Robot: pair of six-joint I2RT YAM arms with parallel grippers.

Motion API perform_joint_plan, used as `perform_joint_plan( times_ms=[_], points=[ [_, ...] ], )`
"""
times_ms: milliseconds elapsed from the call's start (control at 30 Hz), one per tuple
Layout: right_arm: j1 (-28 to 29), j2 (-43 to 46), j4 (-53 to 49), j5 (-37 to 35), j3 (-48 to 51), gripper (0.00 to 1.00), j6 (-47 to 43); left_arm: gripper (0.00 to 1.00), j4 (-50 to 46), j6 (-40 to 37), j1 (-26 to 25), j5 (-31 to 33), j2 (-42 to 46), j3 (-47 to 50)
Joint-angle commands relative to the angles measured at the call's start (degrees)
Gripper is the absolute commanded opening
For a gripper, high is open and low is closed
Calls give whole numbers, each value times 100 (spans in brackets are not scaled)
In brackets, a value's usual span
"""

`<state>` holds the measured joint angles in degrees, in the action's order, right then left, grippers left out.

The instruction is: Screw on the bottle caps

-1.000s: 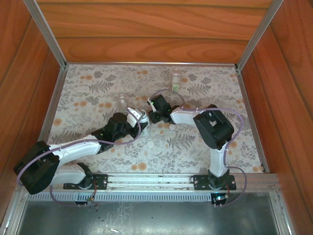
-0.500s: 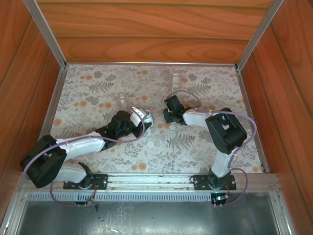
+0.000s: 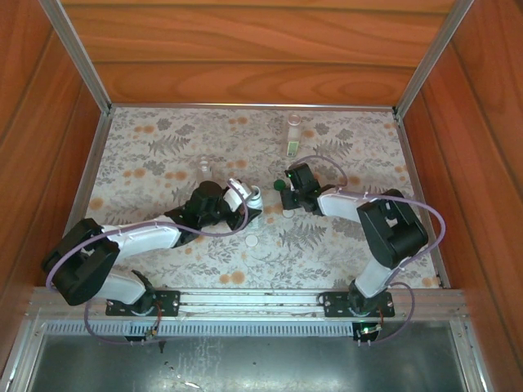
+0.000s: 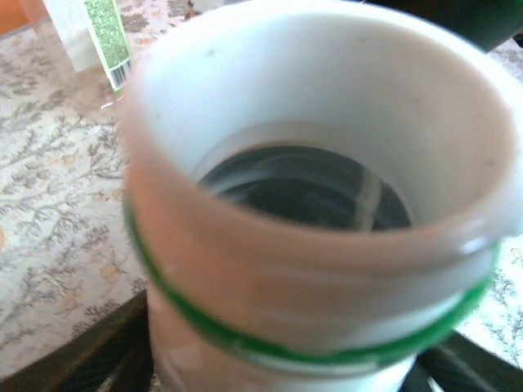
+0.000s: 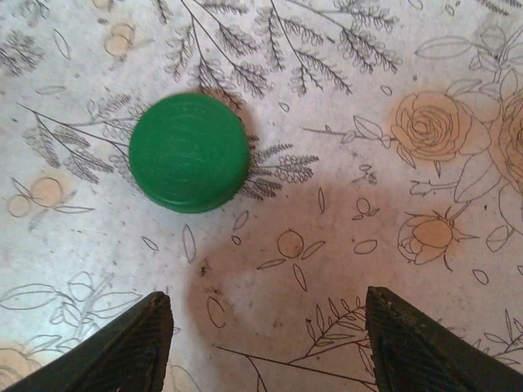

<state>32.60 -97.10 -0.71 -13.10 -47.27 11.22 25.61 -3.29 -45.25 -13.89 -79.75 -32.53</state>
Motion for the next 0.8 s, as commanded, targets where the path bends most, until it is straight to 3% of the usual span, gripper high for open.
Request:
perform_joint_plan(
  times_ms=[0,333,567,767],
  points=[
    [9,147,89,120,46,68,-88,78,-36,-10,3,-113,-33,-93],
    [6,434,218,133,217,70,-111,100,704,134,3,35,473,405],
    [7,717,666,233,516,76,-144,100,2144,122,4,88,638,1153],
    [7,1167,1330,333,921,87,-90,100,3809,35,10,273,41,1660]
  ],
)
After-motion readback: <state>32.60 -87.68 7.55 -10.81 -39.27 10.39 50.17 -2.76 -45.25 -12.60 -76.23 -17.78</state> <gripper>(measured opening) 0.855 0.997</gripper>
